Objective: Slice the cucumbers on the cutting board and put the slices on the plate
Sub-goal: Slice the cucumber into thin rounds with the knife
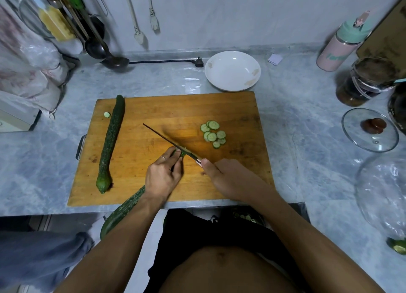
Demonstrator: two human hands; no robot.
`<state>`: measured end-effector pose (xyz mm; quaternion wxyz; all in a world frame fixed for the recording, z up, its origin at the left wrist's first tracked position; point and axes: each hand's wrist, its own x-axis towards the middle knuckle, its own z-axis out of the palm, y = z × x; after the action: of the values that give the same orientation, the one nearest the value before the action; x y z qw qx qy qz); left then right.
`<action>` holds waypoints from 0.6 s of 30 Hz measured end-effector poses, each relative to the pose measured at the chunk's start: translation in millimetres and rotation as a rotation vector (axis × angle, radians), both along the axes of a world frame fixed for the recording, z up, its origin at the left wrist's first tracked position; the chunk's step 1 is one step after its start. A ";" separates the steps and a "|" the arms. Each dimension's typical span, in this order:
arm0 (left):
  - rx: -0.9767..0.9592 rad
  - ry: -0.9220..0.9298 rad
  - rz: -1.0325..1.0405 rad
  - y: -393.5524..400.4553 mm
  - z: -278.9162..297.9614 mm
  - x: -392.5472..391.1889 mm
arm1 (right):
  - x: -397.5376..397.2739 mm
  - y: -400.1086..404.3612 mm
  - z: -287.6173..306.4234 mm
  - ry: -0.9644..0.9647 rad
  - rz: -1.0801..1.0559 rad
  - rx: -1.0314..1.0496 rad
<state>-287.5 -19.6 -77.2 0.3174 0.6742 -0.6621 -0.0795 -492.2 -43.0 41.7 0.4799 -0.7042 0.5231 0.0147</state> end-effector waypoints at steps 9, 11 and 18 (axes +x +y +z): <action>0.044 0.032 0.001 -0.9 -6.7 3.5 | -1.8 5.8 5.4 -0.011 0.022 -0.033; 0.024 0.040 0.011 -0.6 -5.1 2.2 | -1.2 2.9 1.3 -0.008 0.004 0.008; 0.017 0.008 0.006 -0.3 -4.4 0.1 | 17.5 -8.9 -16.2 -0.026 -0.009 0.015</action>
<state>-287.4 -19.9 -81.5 0.3144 0.6786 -0.6581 -0.0869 -474.7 -51.9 25.5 0.4921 -0.6983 0.5198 0.0072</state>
